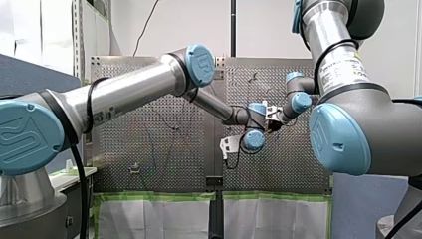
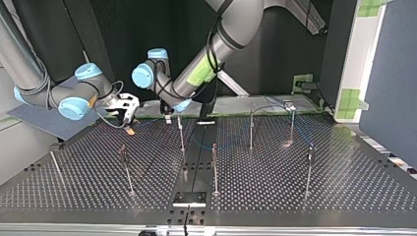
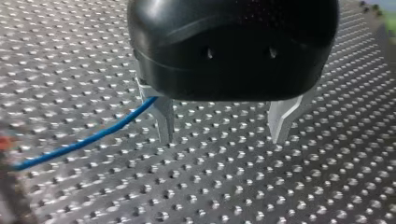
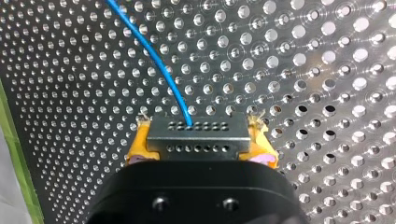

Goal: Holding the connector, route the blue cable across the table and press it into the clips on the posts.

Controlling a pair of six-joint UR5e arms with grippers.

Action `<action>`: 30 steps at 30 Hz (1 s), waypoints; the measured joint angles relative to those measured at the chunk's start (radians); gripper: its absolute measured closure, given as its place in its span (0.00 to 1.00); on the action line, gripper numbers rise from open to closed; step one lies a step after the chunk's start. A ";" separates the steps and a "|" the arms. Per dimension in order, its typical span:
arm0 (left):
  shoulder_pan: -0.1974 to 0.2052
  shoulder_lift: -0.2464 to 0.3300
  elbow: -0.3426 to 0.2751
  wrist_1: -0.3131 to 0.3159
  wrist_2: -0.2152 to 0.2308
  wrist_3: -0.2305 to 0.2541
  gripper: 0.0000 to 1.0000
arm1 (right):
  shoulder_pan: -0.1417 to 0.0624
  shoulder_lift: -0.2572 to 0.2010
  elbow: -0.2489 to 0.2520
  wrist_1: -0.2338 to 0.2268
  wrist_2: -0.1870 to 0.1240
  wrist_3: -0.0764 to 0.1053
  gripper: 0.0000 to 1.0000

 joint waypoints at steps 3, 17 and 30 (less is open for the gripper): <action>-0.004 -0.009 0.029 -0.020 0.000 -0.006 0.00 | 0.001 0.000 0.000 0.000 0.000 0.001 1.00; -0.009 -0.011 0.138 -0.024 -0.035 -0.005 0.00 | 0.000 0.001 0.000 -0.001 -0.001 0.004 1.00; -0.012 -0.011 0.144 -0.011 -0.080 0.020 0.68 | -0.002 0.002 0.000 -0.002 -0.016 0.006 1.00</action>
